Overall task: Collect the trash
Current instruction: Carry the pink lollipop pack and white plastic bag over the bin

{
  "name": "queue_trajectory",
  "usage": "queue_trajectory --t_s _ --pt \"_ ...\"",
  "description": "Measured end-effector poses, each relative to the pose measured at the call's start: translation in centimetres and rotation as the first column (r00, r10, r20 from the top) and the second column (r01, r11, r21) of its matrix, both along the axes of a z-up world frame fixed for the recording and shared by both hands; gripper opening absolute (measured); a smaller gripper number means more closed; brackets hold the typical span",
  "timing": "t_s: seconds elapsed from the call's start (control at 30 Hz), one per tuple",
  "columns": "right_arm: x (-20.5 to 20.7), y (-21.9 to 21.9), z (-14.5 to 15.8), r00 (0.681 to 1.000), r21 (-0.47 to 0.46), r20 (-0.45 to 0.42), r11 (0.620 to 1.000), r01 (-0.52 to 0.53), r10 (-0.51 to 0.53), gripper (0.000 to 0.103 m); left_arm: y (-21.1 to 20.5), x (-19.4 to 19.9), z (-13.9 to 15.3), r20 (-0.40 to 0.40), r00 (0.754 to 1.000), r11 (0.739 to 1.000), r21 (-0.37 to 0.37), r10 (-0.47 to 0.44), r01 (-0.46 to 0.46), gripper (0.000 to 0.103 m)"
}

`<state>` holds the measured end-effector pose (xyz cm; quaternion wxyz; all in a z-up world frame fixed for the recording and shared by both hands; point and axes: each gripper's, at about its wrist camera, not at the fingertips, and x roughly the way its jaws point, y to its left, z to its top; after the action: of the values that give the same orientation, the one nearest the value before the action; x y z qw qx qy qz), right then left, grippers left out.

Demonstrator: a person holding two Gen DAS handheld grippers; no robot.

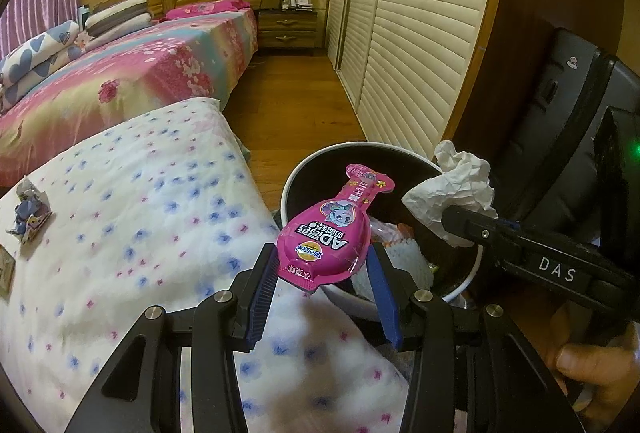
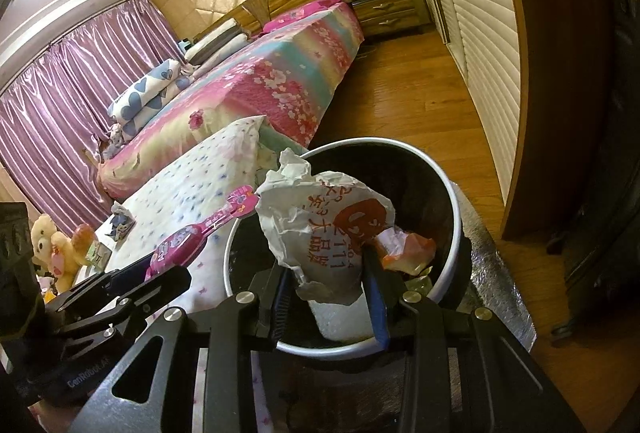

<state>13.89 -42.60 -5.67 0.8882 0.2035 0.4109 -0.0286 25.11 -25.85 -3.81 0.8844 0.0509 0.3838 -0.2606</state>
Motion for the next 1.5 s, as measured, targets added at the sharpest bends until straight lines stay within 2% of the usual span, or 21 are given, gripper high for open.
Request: queue_trajectory --t_s 1.5 --pt "2.4 -1.7 -1.1 0.998 -0.012 -0.069 1.000 0.001 -0.002 0.037 -2.5 2.3 -0.6 -0.029 1.000 1.000 0.027 -0.005 0.006 0.044"
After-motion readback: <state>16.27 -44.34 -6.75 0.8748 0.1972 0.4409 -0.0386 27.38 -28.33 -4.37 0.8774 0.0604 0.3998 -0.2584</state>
